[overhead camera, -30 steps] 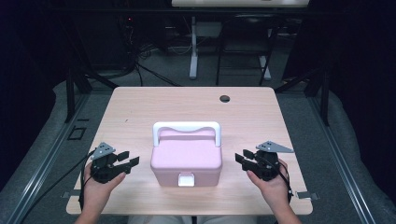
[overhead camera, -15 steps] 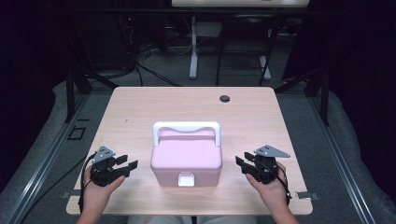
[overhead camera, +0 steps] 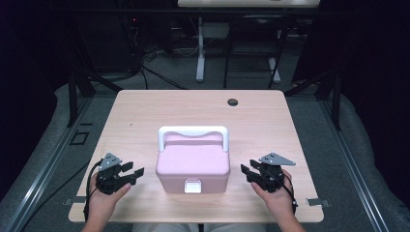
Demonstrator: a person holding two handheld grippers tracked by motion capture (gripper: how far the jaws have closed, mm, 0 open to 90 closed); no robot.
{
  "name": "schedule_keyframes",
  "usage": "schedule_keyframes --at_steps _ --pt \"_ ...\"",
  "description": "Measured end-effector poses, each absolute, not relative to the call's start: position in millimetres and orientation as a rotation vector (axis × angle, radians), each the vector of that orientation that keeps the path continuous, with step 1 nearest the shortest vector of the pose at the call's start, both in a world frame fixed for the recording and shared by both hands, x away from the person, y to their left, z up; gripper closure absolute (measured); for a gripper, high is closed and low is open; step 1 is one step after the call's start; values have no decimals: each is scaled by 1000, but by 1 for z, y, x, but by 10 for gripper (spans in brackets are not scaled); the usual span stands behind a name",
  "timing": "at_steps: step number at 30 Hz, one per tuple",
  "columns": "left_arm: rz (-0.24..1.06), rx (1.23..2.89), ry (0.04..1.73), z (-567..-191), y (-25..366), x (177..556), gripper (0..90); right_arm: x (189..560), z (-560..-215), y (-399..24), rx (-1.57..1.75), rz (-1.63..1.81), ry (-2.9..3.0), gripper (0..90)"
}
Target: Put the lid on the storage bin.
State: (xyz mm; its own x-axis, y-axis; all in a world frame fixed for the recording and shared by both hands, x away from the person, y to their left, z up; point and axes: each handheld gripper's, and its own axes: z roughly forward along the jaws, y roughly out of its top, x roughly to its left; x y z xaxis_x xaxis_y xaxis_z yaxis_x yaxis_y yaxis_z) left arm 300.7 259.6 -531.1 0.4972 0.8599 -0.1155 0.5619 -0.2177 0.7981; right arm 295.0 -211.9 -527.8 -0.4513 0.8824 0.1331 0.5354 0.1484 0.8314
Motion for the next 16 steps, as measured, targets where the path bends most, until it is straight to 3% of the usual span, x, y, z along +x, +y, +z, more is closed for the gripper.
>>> schedule_keyframes --at_steps 11,16 --pt "422 1930 1161 -535 258 299 552 296 -535 -207 1335 1198 2072 554" --pt "411 1911 1163 -536 256 299 556 296 -537 -205 1332 1190 2082 551"
